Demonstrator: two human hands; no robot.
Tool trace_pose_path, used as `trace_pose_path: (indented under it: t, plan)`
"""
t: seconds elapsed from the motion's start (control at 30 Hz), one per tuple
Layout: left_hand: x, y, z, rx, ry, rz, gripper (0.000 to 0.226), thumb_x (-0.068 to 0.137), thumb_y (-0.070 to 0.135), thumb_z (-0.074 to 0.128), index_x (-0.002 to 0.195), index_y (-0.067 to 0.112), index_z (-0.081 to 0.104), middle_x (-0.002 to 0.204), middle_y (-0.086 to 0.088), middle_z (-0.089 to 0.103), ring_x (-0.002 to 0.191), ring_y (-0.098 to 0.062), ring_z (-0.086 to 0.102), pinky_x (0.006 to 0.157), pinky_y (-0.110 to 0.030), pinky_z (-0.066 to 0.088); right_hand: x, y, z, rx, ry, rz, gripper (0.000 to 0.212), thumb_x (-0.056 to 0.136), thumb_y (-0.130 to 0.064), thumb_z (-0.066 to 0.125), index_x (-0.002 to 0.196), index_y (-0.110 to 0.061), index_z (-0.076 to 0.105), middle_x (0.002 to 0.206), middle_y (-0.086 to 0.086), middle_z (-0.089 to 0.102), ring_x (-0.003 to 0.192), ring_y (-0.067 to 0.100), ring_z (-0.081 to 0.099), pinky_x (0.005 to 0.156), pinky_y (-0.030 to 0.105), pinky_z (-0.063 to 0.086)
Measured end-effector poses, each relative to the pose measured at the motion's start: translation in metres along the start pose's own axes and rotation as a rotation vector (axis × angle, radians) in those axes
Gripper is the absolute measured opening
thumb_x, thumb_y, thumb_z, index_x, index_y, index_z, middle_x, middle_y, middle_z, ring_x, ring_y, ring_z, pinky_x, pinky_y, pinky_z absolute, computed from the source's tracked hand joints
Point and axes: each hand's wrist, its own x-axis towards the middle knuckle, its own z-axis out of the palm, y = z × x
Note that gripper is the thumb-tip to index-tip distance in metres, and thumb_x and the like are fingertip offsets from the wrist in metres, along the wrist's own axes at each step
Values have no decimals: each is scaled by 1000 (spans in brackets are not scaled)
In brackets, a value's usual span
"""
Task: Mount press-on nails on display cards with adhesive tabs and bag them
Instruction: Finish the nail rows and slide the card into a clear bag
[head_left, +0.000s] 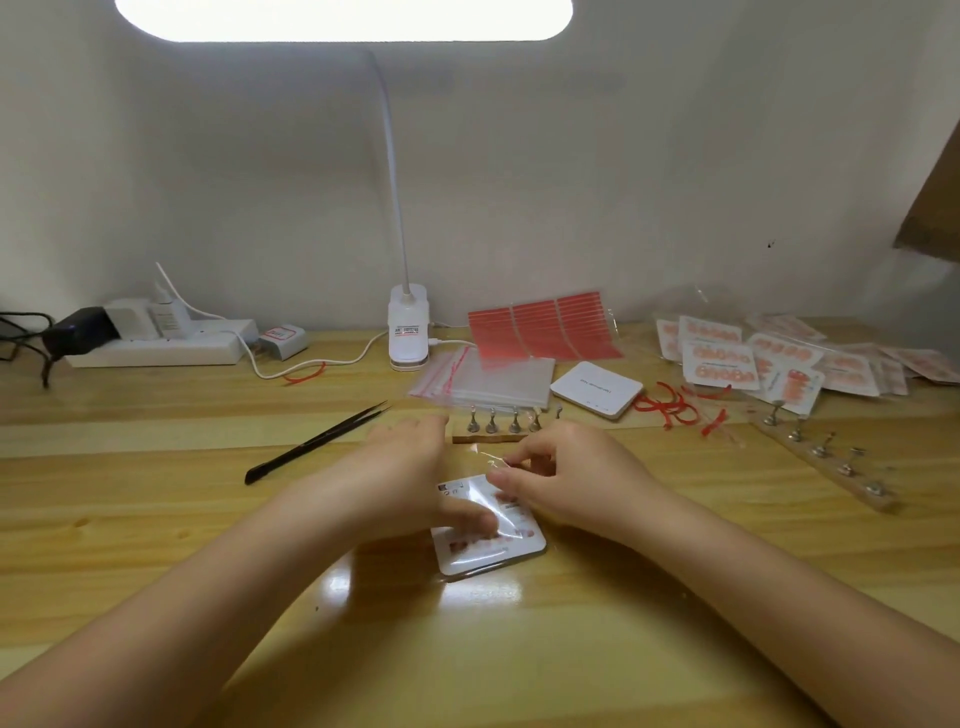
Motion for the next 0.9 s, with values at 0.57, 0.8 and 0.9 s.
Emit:
trace_pose_path:
  t: [0.57,0.8,0.9]
  plan:
    - [13,-12,-12,-1408,372,36,79,60,20,81,131,11,47,91,-10,76,84,-22,74,64,-25,57,1,-14,-34,885,190,116,5,92,-12,62,92,-8,65,78,3,70,64,9,64,58,22,51]
    - [1,-4,-24,-1341,456,182,72,62,24,81,127,16,49,90,-9,76,88,-23,73,77,-35,58,-4,-23,-51,894,209,21,12,90,-19,65,91,-8,68,74,4,72,61,16,64,54,24,53]
    - [-4,-2,-31,-1337,463,232,72,64,23,79,128,17,48,91,-10,76,89,-24,73,76,-33,60,-5,-22,-57,873,223,-17,10,91,-15,64,88,-6,68,73,5,73,61,19,66,53,25,53]
